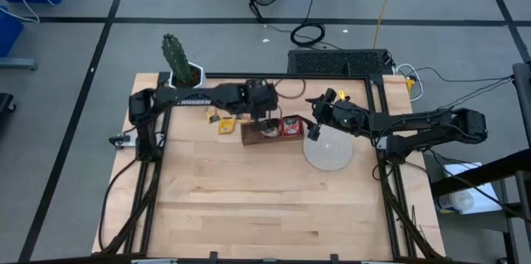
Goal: Pick & Place Tea
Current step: Adjust the wooden organizer
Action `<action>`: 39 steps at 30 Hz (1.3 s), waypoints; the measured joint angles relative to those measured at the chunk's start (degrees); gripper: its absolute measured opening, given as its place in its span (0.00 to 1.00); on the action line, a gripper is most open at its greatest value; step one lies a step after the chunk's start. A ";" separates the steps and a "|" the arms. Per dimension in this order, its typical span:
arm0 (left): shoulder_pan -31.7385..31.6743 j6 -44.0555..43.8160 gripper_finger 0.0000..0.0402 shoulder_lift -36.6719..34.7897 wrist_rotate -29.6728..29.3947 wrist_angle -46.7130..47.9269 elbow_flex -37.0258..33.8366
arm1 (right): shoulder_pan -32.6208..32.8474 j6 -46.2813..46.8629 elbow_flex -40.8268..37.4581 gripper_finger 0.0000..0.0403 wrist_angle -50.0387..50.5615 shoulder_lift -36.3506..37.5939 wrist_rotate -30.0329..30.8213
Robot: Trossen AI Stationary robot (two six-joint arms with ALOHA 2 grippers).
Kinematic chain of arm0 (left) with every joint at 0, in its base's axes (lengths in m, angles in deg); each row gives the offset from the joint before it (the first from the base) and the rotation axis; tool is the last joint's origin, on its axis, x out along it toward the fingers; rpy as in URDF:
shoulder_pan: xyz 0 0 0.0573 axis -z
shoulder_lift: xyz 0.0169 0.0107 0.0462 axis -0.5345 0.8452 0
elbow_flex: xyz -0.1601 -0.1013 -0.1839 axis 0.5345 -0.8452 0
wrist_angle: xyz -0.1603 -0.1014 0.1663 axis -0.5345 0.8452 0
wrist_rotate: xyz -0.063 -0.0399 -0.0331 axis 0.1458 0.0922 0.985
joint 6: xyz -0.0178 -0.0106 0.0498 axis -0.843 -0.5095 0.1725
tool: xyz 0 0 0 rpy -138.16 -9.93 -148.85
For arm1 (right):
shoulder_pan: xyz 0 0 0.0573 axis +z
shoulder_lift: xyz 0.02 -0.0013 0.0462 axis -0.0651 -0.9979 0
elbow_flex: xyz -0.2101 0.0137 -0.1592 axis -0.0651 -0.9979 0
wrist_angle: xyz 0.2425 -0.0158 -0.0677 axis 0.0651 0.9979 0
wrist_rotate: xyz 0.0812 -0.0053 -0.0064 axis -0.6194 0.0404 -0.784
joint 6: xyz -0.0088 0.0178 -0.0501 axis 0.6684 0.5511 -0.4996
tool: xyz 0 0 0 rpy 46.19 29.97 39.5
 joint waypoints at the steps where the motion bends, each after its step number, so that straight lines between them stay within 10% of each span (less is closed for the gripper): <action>1: -1.42 0.42 0.27 0.30 2.86 -0.76 -1.44 | 0.00 0.00 0.00 0.70 0.13 0.00 0.00; 8: -6.76 4.87 0.02 1.03 20.18 -14.27 -12.19 | 0.00 0.41 0.00 0.70 1.26 0.00 -0.02; 22: -7.76 8.30 0.01 5.45 30.22 -22.83 -16.99 | 0.28 0.85 0.00 0.70 1.76 0.00 -0.13; 33: -4.42 12.65 0.01 6.45 32.84 -20.27 -17.02 | 1.13 0.91 0.00 0.70 2.38 -0.02 0.18; 39: -4.14 10.43 0.02 5.16 22.97 -19.41 -17.04 | -3.12 0.12 -1.27 0.70 4.55 -0.65 3.29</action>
